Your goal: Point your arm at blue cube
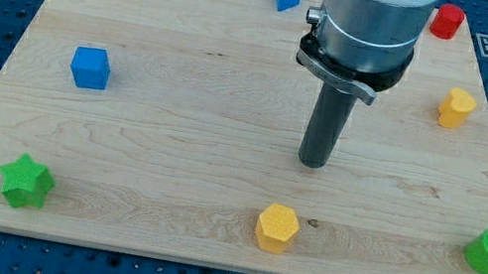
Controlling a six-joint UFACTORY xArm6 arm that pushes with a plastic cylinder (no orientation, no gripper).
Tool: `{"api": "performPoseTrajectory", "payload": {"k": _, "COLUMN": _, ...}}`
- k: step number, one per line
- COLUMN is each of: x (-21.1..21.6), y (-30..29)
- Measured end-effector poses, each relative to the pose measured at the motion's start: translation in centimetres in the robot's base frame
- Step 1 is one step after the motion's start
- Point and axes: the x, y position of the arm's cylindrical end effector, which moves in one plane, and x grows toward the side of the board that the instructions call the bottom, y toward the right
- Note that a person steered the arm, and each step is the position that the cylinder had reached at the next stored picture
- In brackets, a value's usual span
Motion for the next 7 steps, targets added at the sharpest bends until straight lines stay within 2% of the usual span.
{"api": "performPoseTrajectory", "payload": {"k": 2, "x": 0.0, "y": -0.2}}
{"api": "performPoseTrajectory", "payload": {"k": 4, "x": -0.6, "y": -6.6}}
{"api": "performPoseTrajectory", "payload": {"k": 7, "x": -0.6, "y": -9.6}}
